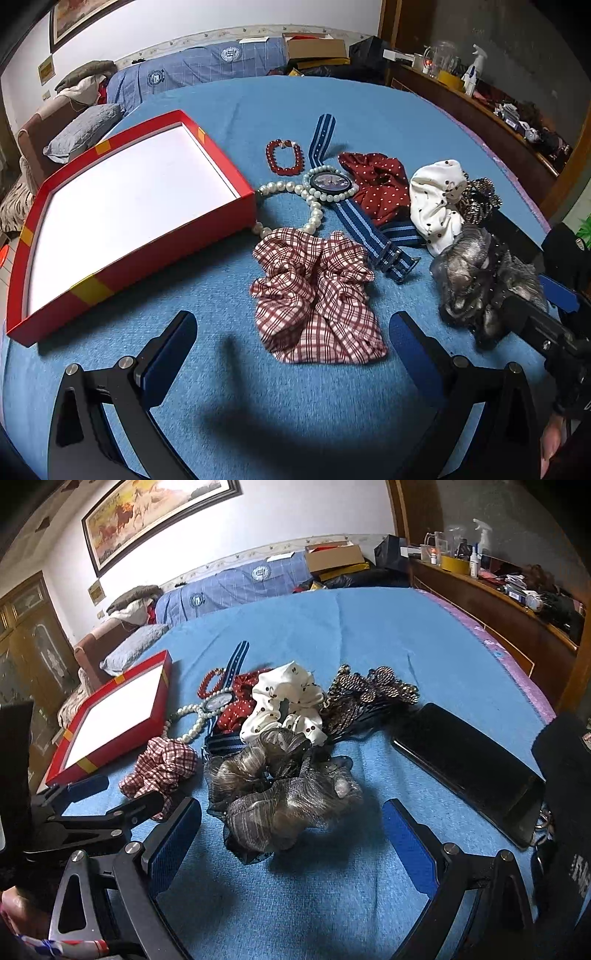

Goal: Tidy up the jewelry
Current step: 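Move both grippers toward the pile of scrunchies beside the red box, then grasp the plaid scrunchie with left gripper while right grasps grey sheer scrunchie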

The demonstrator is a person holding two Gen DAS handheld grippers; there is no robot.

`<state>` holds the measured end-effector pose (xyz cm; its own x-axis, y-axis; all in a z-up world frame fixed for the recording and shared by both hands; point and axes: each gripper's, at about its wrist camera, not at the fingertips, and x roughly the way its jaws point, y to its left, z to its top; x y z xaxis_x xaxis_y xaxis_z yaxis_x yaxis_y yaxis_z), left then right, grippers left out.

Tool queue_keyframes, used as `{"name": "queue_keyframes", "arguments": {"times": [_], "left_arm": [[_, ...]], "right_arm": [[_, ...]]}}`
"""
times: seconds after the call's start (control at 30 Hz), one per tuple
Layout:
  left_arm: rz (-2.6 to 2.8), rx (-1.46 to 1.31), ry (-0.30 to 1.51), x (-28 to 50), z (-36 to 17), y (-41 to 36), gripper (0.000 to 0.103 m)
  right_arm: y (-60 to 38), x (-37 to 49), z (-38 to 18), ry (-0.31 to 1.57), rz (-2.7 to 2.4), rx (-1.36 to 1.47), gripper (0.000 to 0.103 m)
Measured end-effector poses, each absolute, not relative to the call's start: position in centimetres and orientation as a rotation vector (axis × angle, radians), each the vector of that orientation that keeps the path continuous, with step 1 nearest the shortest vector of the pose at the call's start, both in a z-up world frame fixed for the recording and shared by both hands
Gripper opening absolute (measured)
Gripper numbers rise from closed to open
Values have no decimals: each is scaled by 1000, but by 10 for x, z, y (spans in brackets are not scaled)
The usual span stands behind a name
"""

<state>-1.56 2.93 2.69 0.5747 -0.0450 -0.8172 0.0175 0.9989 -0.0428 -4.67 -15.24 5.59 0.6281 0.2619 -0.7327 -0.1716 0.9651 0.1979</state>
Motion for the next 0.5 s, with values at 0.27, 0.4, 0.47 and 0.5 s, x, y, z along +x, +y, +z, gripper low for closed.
{"name": "queue_keyframes", "arguments": {"times": [0.27,0.4,0.47,0.5], "left_arm": [[-24,-27,985,-2,16,30,103],[-34,-30,990,1,12,30,102],[-30,-23,990,2,11,28,89],[-27,-16,992,2,11,27,86]], "right_arm": [[-154,-29,35,943,285,162,100],[-153,-27,30,955,280,140,91],[-153,-27,28,959,286,144,82],[-154,-27,27,958,291,146,73]]}}
